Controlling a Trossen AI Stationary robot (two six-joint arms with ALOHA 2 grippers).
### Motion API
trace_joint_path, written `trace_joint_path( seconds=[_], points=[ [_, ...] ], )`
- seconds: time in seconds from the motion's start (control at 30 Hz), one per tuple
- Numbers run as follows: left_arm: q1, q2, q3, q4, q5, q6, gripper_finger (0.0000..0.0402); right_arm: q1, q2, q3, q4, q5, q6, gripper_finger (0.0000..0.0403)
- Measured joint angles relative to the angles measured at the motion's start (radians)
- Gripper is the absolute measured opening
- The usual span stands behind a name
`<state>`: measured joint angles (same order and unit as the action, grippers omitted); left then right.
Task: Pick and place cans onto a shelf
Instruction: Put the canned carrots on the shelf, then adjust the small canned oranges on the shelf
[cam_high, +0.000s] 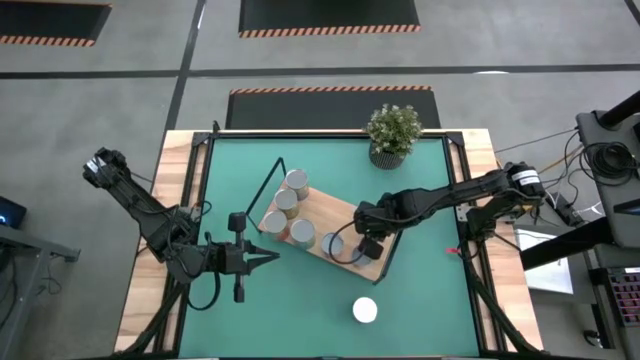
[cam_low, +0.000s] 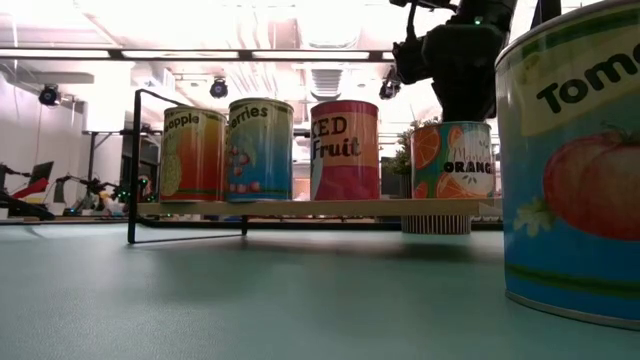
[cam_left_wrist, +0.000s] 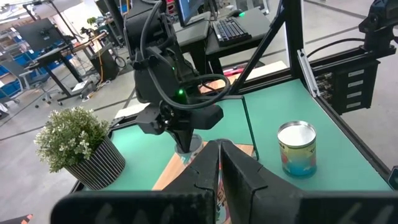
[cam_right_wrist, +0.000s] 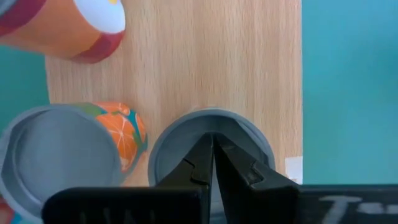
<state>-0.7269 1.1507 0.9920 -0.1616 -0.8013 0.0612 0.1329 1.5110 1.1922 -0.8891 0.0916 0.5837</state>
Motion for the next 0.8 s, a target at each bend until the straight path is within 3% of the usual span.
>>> trace_joint_path(
  seconds=[0.43, 0.8],
  points=[
    [0.000, 0.000, 0.000, -0.001, 0.000, 0.000, 0.0000, 0.011, 0.000, 0.085, -0.051, 0.002, -0.003, 0.0009],
    [0.000, 0.000, 0.000, -0.002, 0.000, 0.000, 0.0000, 0.141, -0.001, 0.115, 0.057, 0.004, 0.004, 0.0009]
  ],
)
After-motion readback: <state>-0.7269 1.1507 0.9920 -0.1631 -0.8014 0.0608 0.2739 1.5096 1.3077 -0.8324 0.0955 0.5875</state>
